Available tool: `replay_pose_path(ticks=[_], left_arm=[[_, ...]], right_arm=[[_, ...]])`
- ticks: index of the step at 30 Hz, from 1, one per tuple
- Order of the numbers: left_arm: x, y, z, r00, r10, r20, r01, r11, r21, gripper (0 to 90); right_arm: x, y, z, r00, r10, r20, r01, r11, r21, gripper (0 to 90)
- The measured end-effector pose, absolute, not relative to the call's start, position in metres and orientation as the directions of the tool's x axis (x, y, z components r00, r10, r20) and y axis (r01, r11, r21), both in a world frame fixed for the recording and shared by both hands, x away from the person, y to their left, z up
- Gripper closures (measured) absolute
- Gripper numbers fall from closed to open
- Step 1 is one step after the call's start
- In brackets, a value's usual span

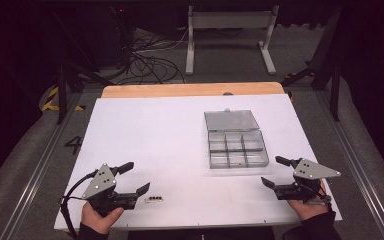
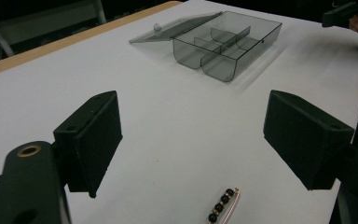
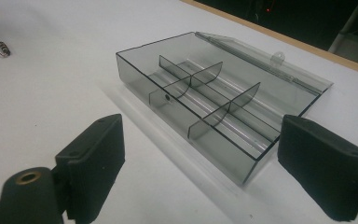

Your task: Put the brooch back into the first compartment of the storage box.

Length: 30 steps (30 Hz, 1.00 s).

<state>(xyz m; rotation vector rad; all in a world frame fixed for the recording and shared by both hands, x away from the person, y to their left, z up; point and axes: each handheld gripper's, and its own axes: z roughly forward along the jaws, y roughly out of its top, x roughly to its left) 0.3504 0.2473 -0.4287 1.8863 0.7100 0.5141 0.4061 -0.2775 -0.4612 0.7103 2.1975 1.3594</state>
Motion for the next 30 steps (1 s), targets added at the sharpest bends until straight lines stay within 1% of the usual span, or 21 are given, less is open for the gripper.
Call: replay_pose_path(ticks=[9,17,26,30], left_arm=[[0.362,0.228,-0.425,0.769,0.638,0.044,0.237,-0.348,0.907,20.1],[0.372,0.218,-0.425,0.785,0.619,0.025,0.254,-0.359,0.898,20.1],[0.374,0.218,-0.423,0.791,0.611,0.012,0.276,-0.375,0.885,20.9],[0.374,0.221,-0.420,0.809,0.587,-0.010,0.290,-0.386,0.876,24.4]], right_arm=[[0.405,-0.276,-0.461,-0.764,0.635,-0.112,0.184,0.380,0.906,15.4],[0.406,-0.277,-0.461,-0.767,0.632,-0.114,0.181,0.383,0.906,15.4],[0.405,-0.276,-0.461,-0.768,0.632,-0.107,0.184,0.378,0.907,15.4],[0.406,-0.276,-0.462,-0.771,0.627,-0.111,0.180,0.382,0.906,15.4]])
